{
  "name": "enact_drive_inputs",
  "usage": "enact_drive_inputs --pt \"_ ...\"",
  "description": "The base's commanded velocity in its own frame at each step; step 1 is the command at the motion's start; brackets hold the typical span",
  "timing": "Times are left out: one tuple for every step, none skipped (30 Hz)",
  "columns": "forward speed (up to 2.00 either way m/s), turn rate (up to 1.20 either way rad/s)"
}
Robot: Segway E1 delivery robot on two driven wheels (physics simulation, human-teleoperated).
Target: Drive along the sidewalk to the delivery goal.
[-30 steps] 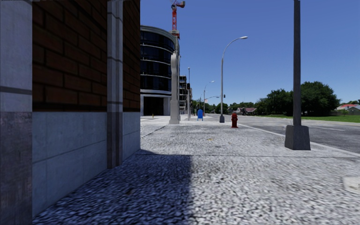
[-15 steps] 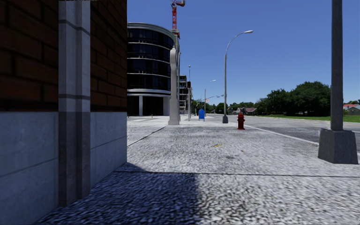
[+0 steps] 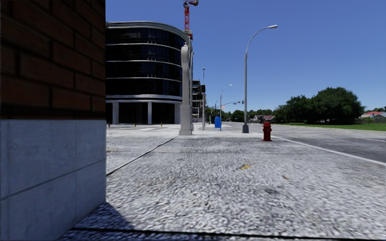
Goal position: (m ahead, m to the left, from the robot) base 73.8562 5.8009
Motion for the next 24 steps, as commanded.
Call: enact_drive_inputs --pt "2.00 0.00" --pt "2.00 0.00" --pt "2.00 0.00" --pt "2.00 0.00" --pt "2.00 0.00" --pt "2.00 0.00" --pt "2.00 0.00" --pt "2.00 0.00" --pt "2.00 0.00" --pt "2.00 0.00" --pt "2.00 0.00" --pt "2.00 0.00" --pt "2.00 0.00" --pt "2.00 0.00" --pt "2.00 0.00" --pt "2.00 0.04" --pt "2.00 0.13" --pt "2.00 0.13" --pt "2.00 0.18" --pt "2.00 0.19" --pt "2.00 0.20" --pt "2.00 0.20" --pt "1.99 0.22" --pt "1.99 0.28"
